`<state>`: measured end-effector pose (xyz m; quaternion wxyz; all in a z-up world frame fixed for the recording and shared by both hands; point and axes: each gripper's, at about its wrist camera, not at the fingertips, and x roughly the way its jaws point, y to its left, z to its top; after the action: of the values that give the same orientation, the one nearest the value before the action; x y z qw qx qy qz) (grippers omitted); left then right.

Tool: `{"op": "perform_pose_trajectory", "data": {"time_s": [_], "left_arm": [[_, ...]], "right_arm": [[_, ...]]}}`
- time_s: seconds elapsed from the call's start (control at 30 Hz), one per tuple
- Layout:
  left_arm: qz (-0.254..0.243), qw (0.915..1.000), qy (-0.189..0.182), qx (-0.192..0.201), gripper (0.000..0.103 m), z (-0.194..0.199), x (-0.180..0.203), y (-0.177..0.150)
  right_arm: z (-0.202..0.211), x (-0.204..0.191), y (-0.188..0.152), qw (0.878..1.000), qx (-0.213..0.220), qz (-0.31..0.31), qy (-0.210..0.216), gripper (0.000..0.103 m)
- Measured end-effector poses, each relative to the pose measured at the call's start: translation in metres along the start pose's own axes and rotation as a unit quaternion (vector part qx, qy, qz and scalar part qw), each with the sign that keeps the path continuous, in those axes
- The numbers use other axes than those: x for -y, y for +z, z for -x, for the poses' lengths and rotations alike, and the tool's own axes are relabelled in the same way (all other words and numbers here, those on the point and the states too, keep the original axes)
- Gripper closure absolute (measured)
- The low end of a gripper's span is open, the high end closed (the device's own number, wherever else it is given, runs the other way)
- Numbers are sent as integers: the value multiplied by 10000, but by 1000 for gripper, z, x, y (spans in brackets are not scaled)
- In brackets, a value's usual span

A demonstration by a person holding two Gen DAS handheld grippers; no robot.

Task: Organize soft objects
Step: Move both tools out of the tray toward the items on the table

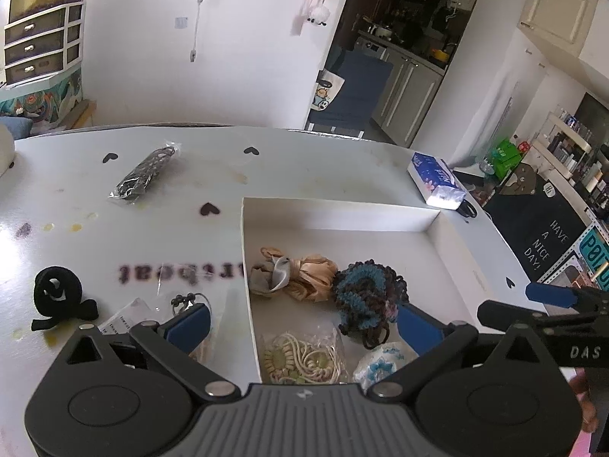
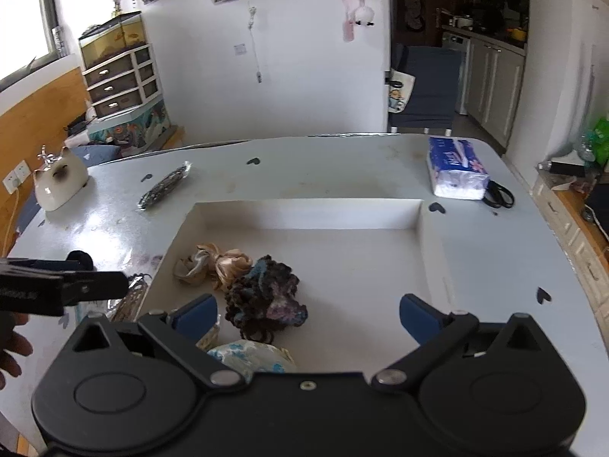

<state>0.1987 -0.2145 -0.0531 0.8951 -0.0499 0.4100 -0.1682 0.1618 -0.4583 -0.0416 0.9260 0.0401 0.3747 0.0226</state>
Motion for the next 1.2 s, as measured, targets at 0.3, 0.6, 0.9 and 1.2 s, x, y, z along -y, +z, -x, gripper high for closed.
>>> {"op": "perform_pose_trajectory", "data": {"time_s": [0.3,0.6,0.9,1.2], "left_arm": [[-116,9998,25,160,0,19,-13,-8],[-152,9997,-102,139,0,32,-45,-12],[-173,9997,-165,100,0,43,-89,-7],[-146,9998,-98,84,0,52,-147,0]], "right_arm": [[10,-10,-8,9997,-6,-113,-193,0],[16,-38,-16,9989,-30,-271,-385,0],[13,-80,-17,9980,-55,-405,-490,0],[-5,-132,-13,9981,-51,-464,-395,0]]}}
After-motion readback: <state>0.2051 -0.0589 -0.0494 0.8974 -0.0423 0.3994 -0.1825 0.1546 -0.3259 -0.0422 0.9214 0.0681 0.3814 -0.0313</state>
